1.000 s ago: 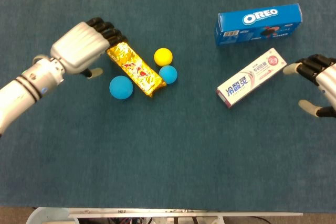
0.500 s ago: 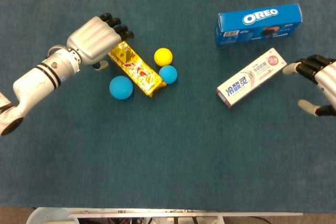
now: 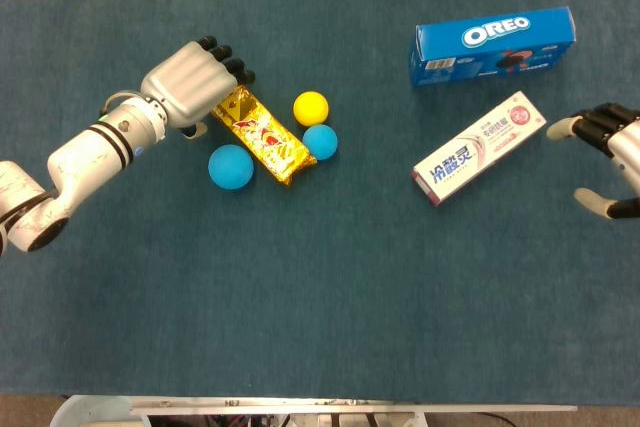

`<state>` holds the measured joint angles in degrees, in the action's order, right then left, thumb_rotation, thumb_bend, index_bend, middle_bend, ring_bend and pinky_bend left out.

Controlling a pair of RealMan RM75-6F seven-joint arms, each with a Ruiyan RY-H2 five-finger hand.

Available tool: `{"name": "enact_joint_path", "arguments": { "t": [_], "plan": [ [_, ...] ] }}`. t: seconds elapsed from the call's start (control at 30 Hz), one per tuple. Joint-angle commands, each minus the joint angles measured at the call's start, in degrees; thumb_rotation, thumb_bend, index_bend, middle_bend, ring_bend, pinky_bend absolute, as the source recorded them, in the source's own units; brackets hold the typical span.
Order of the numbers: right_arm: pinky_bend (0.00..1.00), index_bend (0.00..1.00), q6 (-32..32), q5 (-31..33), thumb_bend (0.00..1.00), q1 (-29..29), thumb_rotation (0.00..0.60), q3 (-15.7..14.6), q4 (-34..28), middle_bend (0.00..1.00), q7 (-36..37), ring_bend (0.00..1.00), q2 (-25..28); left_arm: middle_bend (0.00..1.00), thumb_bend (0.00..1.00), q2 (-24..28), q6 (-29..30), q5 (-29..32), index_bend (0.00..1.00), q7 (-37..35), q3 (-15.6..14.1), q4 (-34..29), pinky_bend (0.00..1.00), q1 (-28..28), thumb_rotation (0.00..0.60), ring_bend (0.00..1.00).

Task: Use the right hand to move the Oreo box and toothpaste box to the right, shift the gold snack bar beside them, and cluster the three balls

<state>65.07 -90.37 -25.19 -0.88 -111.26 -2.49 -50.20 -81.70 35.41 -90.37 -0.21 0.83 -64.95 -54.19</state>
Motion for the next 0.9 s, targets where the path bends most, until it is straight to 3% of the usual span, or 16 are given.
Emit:
{"name": "enact_joint_path", "arguments": {
  "t": [0.03, 0.4, 0.57, 0.73, 0.9],
  "plan": [
    [0.59, 0.32, -0.03, 0.14, 0.18, 0.17, 0.600, 0.15, 0.21, 0.39, 0.19, 0.33, 0.00, 0.22, 0.21, -0.62, -0.25, 0.09, 0.18, 0.12, -0.52, 0.67, 0.19, -0.23, 0.600, 0.16],
    [0.59, 0.32, -0.59, 0.34, 0.18, 0.74, 0.600, 0.44, 1.03, 0.39, 0.81, 0.33, -0.21, 0.25, 0.21, -3.28, 0.09, 0.28, 0.24, -0.33, -1.49, 3.36, 0.21, -1.18, 0.600, 0.17],
    [0.59, 0.32, -0.82, 0.45, 0.18, 0.86, 0.600, 0.67, 1.25, 0.39, 1.03, 0.33, -0.32, 0.32, 0.22, -4.70, 1.26, -0.12, 0.33, -1.41, -2.10, 5.07, 0.27, -1.09, 0.600, 0.26],
    [0.59, 0.32, -0.91, 0.62, 0.18, 0.96, 0.600, 0.95, 1.16, 0.39, 1.03, 0.33, -0.29, 0.43, 0.25, -5.93, 2.67, 0.02, 0.44, -2.61, -2.24, 6.97, 0.39, -0.71, 0.600, 0.38],
    [0.59, 0.32, -0.91, 0.96, 0.18, 1.06, 0.600, 1.32, 0.88, 0.39, 0.81, 0.33, -0.32, 0.49, 0.26, -6.06, 3.92, 0.04, 0.50, -4.13, -2.61, 8.27, 0.47, -0.22, 0.600, 0.43]
  ]
}}
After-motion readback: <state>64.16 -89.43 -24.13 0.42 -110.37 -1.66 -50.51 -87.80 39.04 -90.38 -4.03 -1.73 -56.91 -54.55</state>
